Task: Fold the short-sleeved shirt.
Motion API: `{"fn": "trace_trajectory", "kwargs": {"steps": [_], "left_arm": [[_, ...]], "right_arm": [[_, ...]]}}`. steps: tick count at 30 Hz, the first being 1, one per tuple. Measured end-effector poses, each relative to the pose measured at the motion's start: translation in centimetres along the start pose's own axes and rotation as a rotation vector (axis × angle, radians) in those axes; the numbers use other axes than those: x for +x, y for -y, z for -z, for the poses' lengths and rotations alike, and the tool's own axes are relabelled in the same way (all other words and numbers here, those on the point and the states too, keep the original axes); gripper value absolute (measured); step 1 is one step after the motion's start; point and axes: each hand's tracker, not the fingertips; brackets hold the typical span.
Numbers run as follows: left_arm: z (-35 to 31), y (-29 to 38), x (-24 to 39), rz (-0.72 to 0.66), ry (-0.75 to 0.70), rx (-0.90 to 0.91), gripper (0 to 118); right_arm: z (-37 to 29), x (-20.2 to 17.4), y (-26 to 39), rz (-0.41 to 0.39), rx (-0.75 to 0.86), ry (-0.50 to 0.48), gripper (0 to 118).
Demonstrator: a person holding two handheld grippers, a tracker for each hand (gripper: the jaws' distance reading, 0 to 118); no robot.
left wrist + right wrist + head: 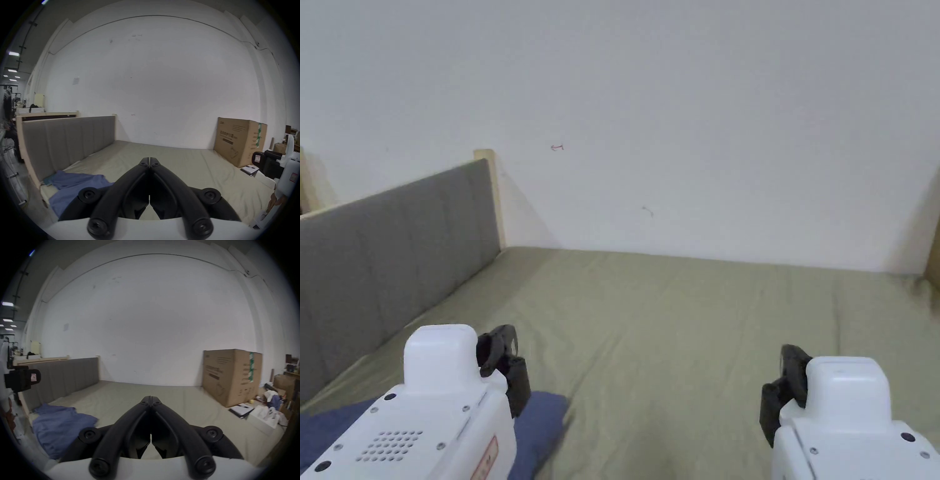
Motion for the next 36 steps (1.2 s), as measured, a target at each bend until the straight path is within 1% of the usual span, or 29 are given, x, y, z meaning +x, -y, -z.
{"fn": "trace_trajectory", "kwargs": {"steps": [1,2,4,5,8,11,14,18,19,21,23,26,27,28,29,30,31,32,36], "left_arm": [[-0.5,-0.2,-0.9,-0.004,-0.023,0.001,0],[-1.0,-0.4,-1.7,-0.010,-0.041,0.000,0],[-2.0,-0.9,-2.9,-0.012,-0.088,-0.011,0],[-2.3,-0.8,-3.6,-0.009,-0.112,-0.014,0],[-2.3,-0.3,-5.5,-0.010,-0.180,-0.066,0],[-1.2,0.6,-7.0,-0.047,-0.207,-0.189,0],[1.1,2.5,-8.6,-0.101,-0.180,-0.310,0],[7.4,7.3,-10.9,-0.145,-0.202,-0.538,0],[9.6,9.5,-12.1,-0.182,-0.200,-0.598,0],[12.0,12.3,-13.7,-0.340,-0.208,-0.690,0],[13.6,14.6,-14.9,-0.412,-0.224,-0.733,0],[15.7,16.5,-15.5,-0.336,-0.308,-0.816,0],[15.7,16.7,-15.3,-0.327,-0.299,-0.813,5],[15.7,16.7,-15.4,-0.331,-0.291,-0.805,28],[16.0,16.9,-15.5,-0.335,-0.281,-0.806,66],[16.4,17.0,-15.3,-0.330,-0.278,-0.816,111],[16.1,17.3,-15.3,-0.320,-0.274,-0.821,117],[16.3,17.4,-15.2,-0.304,-0.266,-0.793,115],[18.4,18.4,-14.7,-0.241,-0.281,-0.855,115]], "right_arm": [[0.3,-1.1,-0.1,0.008,-0.002,-0.054,0],[0.5,-2.2,-0.1,-0.001,-0.002,-0.093,0],[0.6,-4.4,-0.1,-0.043,0.007,-0.146,0],[0.6,-5.3,-0.1,-0.051,0.007,-0.176,0],[0.5,-7.3,-0.1,-0.025,-0.006,-0.259,0],[0.5,-8.4,0.3,-0.031,-0.020,-0.278,0],[0.5,-8.8,0.8,-0.044,-0.031,-0.290,0],[1.0,-8.6,1.6,-0.057,-0.068,-0.285,0],[1.2,-8.4,1.8,-0.058,-0.077,-0.282,0],[1.4,-7.9,2.2,-0.063,-0.095,-0.270,0],[1.9,-7.4,2.7,-0.069,-0.117,-0.255,0],[2.7,-6.6,3.2,-0.066,-0.149,-0.229,0],[3.0,-6.4,3.3,-0.060,-0.157,-0.224,0],[3.2,-6.0,3.4,-0.051,-0.167,-0.220,0],[3.4,-5.8,3.4,-0.042,-0.173,-0.218,0],[3.5,-5.8,3.5,-0.033,-0.179,-0.215,0],[3.7,-5.7,3.6,-0.028,-0.189,-0.215,0],[3.9,-5.6,3.7,-0.029,-0.199,-0.214,0],[4.2,-5.1,3.9,-0.009,-0.236,-0.219,0]]}}
